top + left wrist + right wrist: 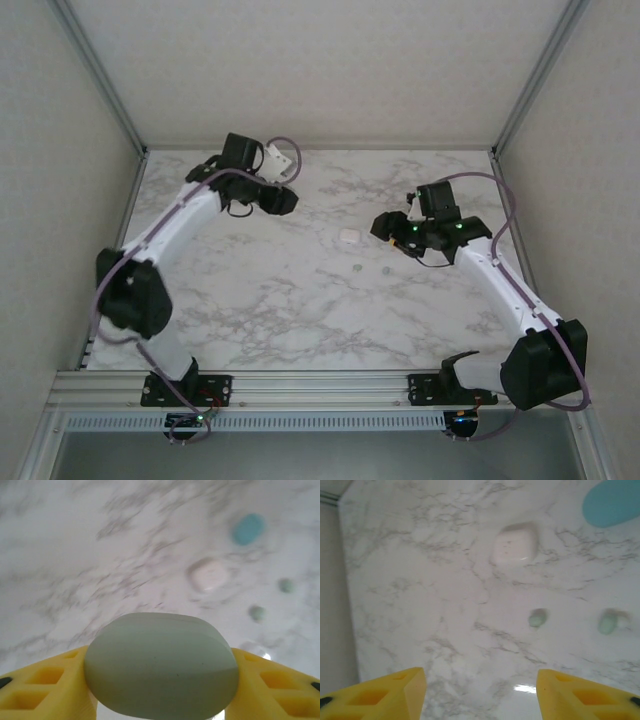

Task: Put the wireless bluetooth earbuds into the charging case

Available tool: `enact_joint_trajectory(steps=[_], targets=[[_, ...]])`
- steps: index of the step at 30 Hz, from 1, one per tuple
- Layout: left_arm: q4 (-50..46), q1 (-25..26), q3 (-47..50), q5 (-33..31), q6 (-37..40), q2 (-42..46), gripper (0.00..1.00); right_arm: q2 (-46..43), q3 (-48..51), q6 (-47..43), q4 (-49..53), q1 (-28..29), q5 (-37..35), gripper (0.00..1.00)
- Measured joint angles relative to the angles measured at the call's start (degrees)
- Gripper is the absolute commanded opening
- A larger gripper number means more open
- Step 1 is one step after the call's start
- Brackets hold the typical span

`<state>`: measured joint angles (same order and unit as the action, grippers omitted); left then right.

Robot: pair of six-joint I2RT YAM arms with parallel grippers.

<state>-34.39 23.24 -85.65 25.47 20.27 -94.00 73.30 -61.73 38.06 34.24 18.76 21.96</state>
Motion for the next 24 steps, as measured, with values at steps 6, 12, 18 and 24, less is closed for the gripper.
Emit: enact_joint_trajectory(steps=[6, 12, 18, 24], targets=[[2.4, 3.0, 13.5, 9.2, 17.0, 16.1, 0.44, 0.5, -2.9, 0.3, -4.2, -0.8, 12.4, 0.59], [-0.4, 5.8, 14.2, 12.6, 28.0, 19.1, 0.45, 2.2, -4.2, 1.5, -8.2, 0.6, 23.4, 0.59], [-3.1, 7.9, 12.8, 13.1, 33.1, 19.0, 0.45, 4.1, -8.8, 1.0, -7.9, 6.2, 28.3, 0.61], [-3.6, 8.9, 10.6, 13.5, 34.8, 18.3, 0.45, 6.3, -12.6, -0.6, -7.4, 10.9, 29.2, 0.59]])
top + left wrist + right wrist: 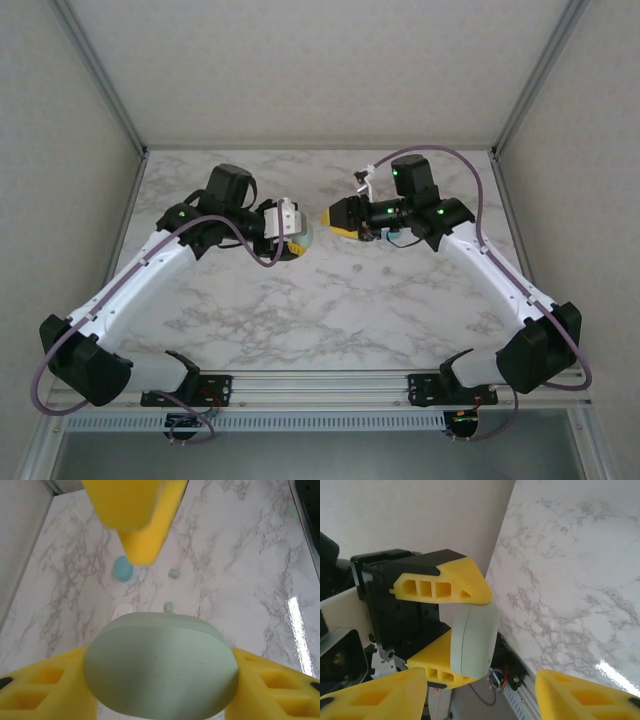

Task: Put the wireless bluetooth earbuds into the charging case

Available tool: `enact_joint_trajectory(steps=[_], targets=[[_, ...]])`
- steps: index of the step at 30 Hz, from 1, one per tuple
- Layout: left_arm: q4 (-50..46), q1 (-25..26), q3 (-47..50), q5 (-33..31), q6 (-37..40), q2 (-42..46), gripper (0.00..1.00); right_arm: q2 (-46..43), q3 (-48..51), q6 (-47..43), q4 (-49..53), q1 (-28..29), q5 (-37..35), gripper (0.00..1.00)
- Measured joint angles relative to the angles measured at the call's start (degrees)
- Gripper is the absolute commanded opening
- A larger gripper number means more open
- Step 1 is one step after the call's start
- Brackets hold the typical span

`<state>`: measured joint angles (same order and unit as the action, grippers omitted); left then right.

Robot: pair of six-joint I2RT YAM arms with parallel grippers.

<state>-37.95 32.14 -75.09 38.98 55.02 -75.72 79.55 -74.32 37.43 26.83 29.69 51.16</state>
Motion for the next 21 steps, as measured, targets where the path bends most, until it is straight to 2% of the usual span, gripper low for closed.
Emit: enact_joint_trajectory(steps=[13, 21], targets=[[-3.4, 1.2, -2.0, 0.1, 2.4, -2.3, 0.46, 6.5, -4.1, -1.1, 1.9, 3.3, 1.6, 0.58], [-4.3, 1.4, -2.9, -0.3, 2.9, -3.6, 0.47, 8.7, -4.7, -2.0, 4.1, 4.1, 2.1, 0.48]])
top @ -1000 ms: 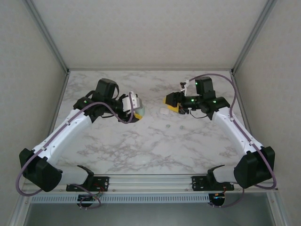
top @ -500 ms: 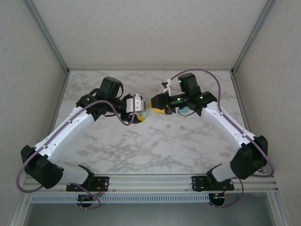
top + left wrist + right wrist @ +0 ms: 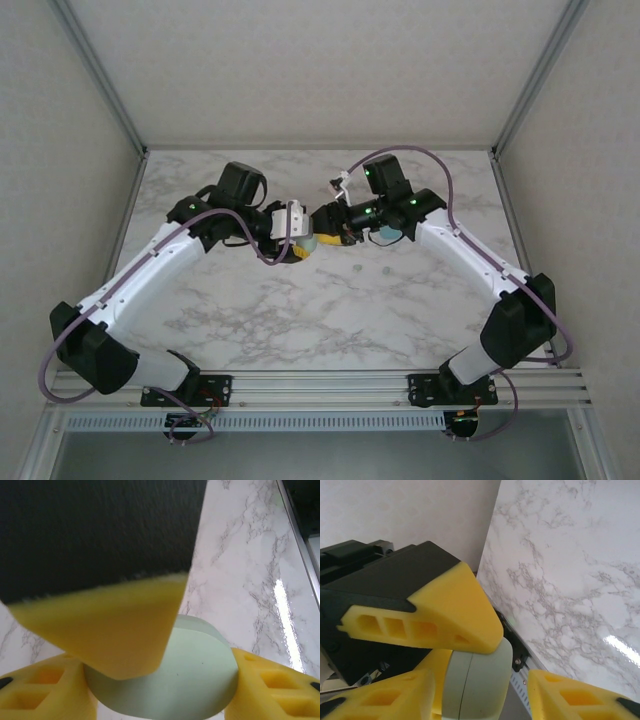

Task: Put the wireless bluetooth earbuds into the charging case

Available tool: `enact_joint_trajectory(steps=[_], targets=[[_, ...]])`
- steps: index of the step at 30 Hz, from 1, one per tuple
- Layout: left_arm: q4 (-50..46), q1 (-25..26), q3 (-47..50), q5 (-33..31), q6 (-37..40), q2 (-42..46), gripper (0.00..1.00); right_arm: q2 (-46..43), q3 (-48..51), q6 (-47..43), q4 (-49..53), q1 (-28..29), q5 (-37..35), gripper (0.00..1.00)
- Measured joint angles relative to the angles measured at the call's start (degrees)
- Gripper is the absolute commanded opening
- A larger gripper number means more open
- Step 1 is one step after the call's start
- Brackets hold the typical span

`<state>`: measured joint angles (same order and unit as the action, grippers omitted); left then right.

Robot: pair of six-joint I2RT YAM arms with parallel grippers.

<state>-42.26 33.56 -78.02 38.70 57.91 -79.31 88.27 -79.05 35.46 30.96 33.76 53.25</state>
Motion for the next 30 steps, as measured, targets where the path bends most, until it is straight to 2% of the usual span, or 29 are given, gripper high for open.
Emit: enact_joint_trajectory(steps=[5, 6, 9, 13, 15, 21, 26, 30], targets=[[-0.5, 0.3, -0.4, -0.7, 0.2, -1.0, 0.47, 1.8, -1.3, -0.4, 1.2, 0.3, 0.6, 0.38], [-0.5, 0.3, -0.5, -0.9, 0.3, -1.1, 0.48, 2.0, -1.5, -0.4, 1.4, 0.3, 0.6, 0.34], [-0.9, 0.5, -0.5, -2.1, 0.6, -1.3, 0.57, 2.5, -1.7, -0.2, 1.9, 0.3, 0.4, 0.26], [0.8, 0.9, -0.3, -3.6, -1.2, -1.3, 0.76, 2.5, -1.7, 0.1, 1.3, 0.3, -1.3, 0.20], [4.1, 0.9, 1.0, -4.8, -3.9, -0.7, 0.77, 2.1, -1.1, 0.8, -0.1, 0.3, -3.0, 0.19], [16.5, 0.7, 7.9, -9.9, -20.3, 3.9, 0.81, -4.5, 9.0, 8.9, -12.7, -1.2, -10.2, 0.18], [30.8, 0.7, 16.5, -14.5, -39.4, 9.2, 0.81, -11.7, 20.4, 20.3, -28.2, -2.0, -19.2, 0.18], [39.0, 0.8, 21.0, -16.7, -52.2, 10.9, 0.81, -14.4, 24.5, 27.6, -35.4, -2.0, -24.8, 0.19]])
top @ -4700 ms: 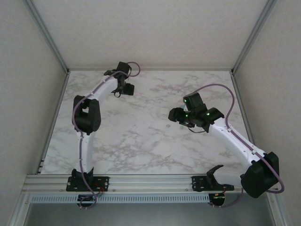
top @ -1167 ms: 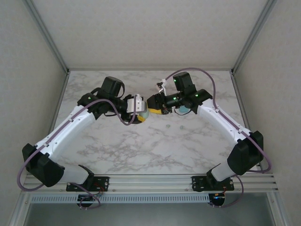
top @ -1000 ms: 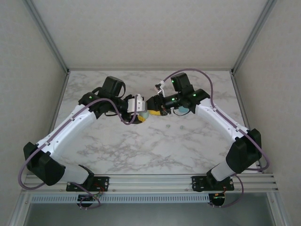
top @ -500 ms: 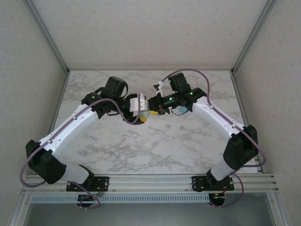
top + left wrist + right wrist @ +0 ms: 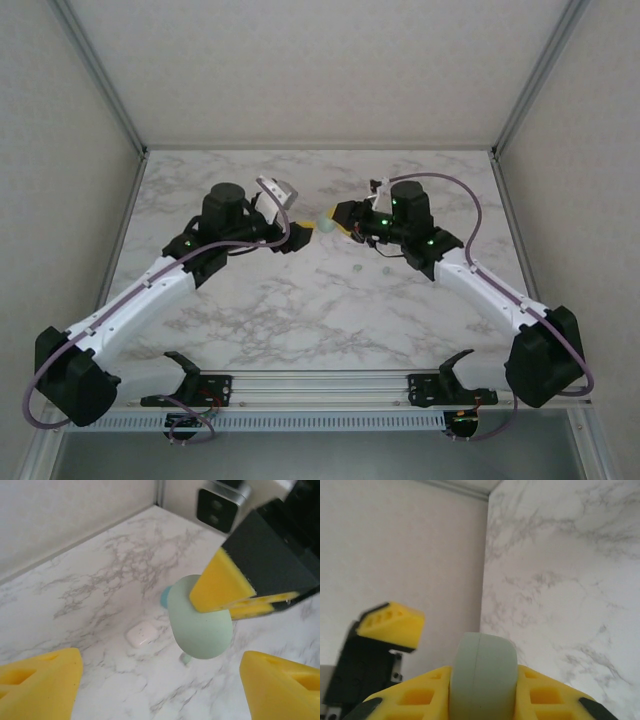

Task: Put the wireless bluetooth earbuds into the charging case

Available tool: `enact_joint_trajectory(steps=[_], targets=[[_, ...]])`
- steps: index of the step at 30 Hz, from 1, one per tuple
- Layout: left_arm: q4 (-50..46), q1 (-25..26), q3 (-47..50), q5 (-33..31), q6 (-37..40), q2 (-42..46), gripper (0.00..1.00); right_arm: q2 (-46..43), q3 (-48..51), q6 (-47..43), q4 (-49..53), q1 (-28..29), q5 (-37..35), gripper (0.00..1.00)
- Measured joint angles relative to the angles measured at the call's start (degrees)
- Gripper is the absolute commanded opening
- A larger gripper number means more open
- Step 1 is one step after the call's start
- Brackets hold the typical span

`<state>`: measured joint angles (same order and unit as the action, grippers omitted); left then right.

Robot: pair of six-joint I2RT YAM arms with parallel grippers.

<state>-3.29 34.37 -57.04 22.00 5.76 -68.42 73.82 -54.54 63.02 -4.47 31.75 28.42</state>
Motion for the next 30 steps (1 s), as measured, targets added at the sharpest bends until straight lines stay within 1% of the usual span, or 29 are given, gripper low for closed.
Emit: enact_joint_trajectory(steps=[2, 5, 11, 15, 18, 23, 29, 30], targets=[[4.0, 0.5, 1.4, -0.2, -4.3, 0.0, 0.82, -1.0, 0.6, 3.0, -2.4, 0.0, -1.9, 0.19], [7.9, 1.8, 2.3, 0.0, -7.0, -0.1, 0.82, -2.1, 0.6, 6.3, -5.0, 0.0, -3.0, 0.20], [13.1, 3.5, 2.1, 0.0, -8.5, -2.6, 0.82, -3.5, 0.6, 10.4, -7.8, 0.0, -3.3, 0.20], [15.1, 3.9, 1.8, 0.0, -8.8, -4.7, 0.79, -3.5, 0.6, 11.8, -8.5, 0.1, -2.8, 0.20], [15.6, 4.2, 1.0, 0.2, -8.7, -5.6, 0.74, -3.5, 0.6, 12.3, -8.6, 0.2, -2.7, 0.21], [16.4, 4.3, -0.4, 1.4, -8.0, -6.5, 0.62, -3.5, 0.6, 12.7, -8.6, 0.4, -1.5, 0.21], [16.8, 4.6, -0.7, 3.3, -7.2, -7.5, 0.43, -3.5, 0.6, 12.7, -8.6, 0.5, -1.0, 0.21], [16.7, 4.7, -0.7, 3.5, -7.0, -7.5, 0.41, -3.5, 0.6, 12.7, -8.5, 0.5, -1.0, 0.21]])
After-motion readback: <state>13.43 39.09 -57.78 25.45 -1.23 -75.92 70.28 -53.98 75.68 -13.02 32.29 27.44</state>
